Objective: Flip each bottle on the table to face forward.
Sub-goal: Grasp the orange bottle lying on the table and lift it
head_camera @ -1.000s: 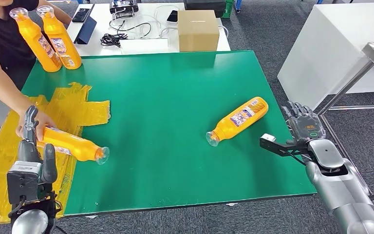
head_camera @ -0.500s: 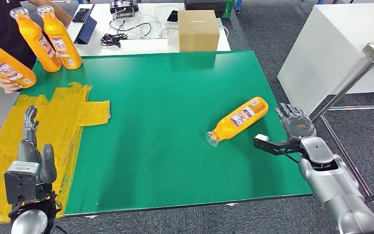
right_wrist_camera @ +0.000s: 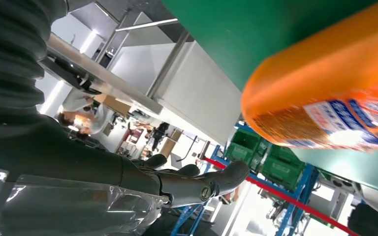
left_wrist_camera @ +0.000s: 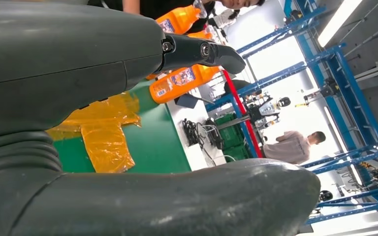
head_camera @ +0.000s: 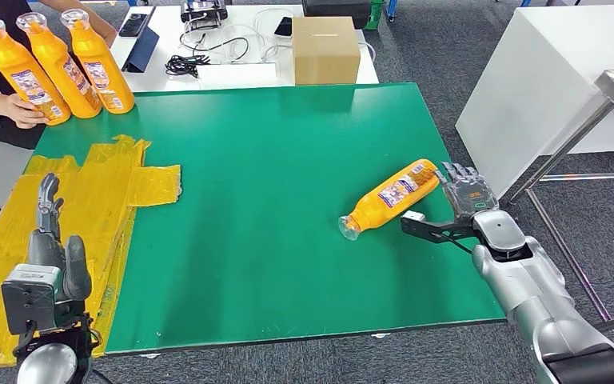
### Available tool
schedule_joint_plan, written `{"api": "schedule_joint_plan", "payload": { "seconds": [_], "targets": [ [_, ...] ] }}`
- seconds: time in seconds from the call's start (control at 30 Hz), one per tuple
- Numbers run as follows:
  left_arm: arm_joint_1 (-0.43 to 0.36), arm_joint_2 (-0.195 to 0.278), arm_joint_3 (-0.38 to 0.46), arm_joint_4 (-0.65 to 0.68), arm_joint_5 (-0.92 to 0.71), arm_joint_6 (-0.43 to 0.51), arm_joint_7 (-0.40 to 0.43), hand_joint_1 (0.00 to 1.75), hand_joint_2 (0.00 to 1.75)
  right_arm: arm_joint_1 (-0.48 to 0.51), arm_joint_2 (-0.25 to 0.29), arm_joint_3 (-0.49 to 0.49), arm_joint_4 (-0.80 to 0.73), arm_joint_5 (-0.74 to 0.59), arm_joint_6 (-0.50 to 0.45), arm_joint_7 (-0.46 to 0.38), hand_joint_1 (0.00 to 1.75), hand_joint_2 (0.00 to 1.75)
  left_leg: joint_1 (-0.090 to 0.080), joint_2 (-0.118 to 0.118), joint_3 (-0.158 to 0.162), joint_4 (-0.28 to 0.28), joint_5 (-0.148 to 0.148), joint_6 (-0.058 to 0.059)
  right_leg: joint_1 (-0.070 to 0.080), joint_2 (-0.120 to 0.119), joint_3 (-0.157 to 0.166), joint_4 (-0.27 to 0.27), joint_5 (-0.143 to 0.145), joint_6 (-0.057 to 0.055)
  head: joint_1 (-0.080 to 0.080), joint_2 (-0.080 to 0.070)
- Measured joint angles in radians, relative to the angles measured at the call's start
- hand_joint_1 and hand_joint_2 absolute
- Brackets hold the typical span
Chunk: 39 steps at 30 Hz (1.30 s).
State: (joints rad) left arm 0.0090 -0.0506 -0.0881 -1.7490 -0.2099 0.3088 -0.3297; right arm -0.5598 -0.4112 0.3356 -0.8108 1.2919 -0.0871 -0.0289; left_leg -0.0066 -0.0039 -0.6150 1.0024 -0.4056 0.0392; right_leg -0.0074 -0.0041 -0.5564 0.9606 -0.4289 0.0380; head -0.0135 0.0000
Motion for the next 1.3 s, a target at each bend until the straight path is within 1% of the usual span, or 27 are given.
{"api": "schedule_joint_plan", "payload": {
  "seconds": [0.27, 0.57, 1.0, 1.3],
  "targets": [
    [0.001, 0.005, 0.0, 0.0, 0.017, -0.001, 0.001, 0.0, 0.0, -0.065, 0.038, 0.031, 0.093, 0.009, -0.032, 0.0, 0.0, 1.75, 0.0, 0.0, 0.0, 0.0, 0.0, 0.0, 0.0, 0.0, 0.0, 0.0, 0.0, 0.0, 0.0, 0.0],
    [0.003, 0.012, 0.001, 0.006, 0.045, -0.017, 0.001, 0.0, 0.0, -0.121, 0.081, 0.062, 0.199, 0.008, -0.032, 0.0, 0.0, 1.75, 0.0, 0.0, 0.0, 0.0, 0.0, 0.0, 0.0, 0.0, 0.0, 0.0, 0.0, 0.0, 0.0, 0.0],
    [0.005, 0.019, 0.001, 0.011, 0.061, -0.024, 0.001, 0.0, 0.0, -0.147, 0.137, 0.08, 0.322, 0.002, -0.037, 0.014, 0.0, 1.75, 0.0, 0.0, 0.0, 0.0, 0.0, 0.0, 0.0, 0.0, 0.0, 0.0, 0.0, 0.0, 0.0, 0.0],
    [0.034, 0.027, 0.001, -0.001, 0.065, -0.022, 0.007, 0.0, 0.0, -0.173, 0.181, 0.088, 0.379, 0.018, -0.062, 0.022, 0.0, 1.75, 0.0, 0.0, 0.0, 0.0, 0.0, 0.0, 0.0, 0.0, 0.0, 0.0, 0.0, 0.0, 0.0, 0.0]
  ]
}}
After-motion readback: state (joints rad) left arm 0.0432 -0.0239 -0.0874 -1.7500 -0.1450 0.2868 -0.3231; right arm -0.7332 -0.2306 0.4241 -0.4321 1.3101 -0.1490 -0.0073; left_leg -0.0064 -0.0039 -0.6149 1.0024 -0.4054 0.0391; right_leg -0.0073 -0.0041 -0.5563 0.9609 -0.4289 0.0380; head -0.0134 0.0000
